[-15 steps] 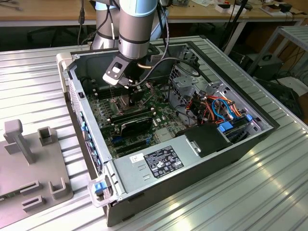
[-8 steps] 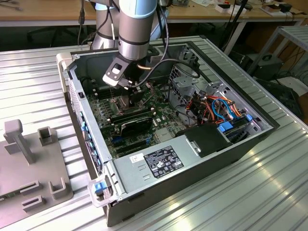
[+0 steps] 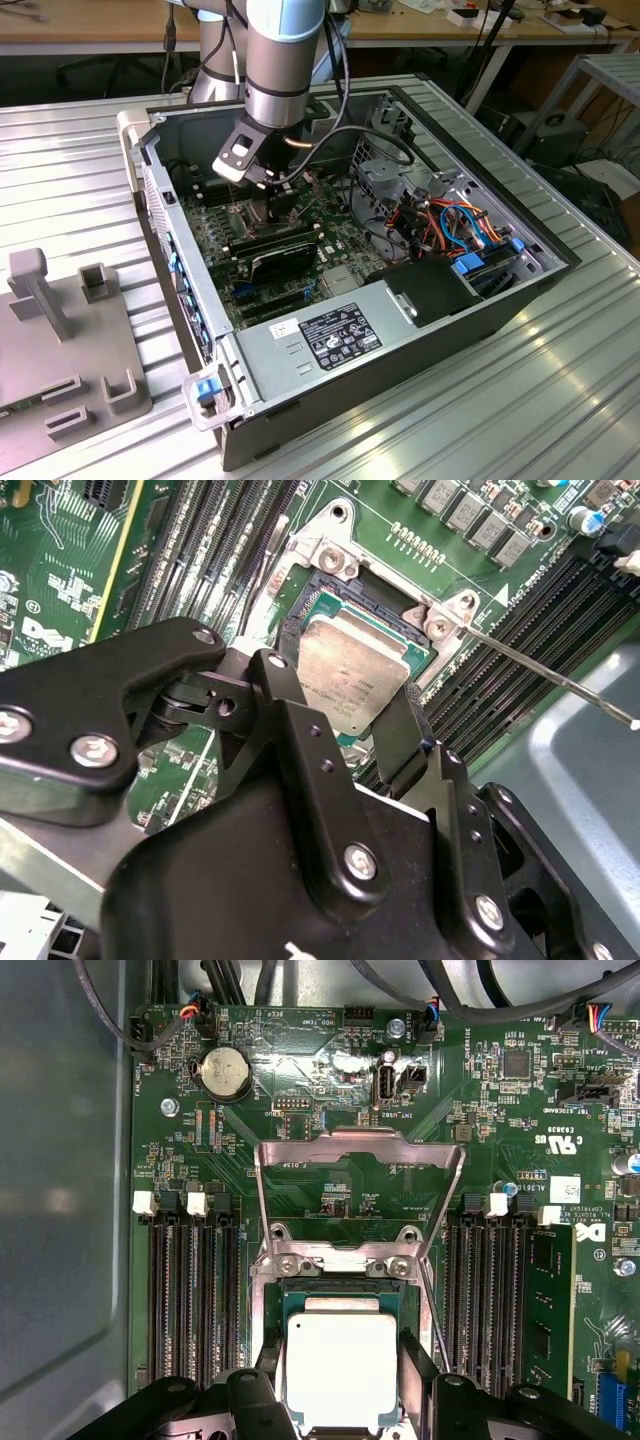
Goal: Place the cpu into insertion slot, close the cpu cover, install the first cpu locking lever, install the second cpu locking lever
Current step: 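Place the cpu into insertion slot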
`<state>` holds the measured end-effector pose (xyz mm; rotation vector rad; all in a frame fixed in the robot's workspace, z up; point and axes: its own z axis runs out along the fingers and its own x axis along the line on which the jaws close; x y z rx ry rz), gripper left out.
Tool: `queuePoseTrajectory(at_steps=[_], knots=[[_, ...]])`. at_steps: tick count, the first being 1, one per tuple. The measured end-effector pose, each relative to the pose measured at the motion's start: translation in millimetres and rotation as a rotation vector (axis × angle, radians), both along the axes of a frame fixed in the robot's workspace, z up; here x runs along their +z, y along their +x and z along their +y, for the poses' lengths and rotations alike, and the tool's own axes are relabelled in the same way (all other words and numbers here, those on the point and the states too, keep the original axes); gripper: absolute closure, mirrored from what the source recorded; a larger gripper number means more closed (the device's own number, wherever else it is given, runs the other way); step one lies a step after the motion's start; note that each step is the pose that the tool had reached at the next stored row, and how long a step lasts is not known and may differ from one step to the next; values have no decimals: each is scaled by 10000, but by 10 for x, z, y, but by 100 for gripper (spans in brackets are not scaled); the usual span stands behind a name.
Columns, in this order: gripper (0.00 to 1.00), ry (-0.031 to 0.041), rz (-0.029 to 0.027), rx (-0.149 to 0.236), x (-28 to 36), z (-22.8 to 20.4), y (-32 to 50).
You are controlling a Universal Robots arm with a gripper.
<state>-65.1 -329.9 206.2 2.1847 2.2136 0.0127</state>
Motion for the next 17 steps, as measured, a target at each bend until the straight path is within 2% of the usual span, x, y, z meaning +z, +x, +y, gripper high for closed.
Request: queuePoseTrajectory(at_steps=[10,14,17], knots=[[46,1,0,0,-11,0,0],[46,0,0,0,-38,0,0],[46,1,-1,0,-44,-13,0]])
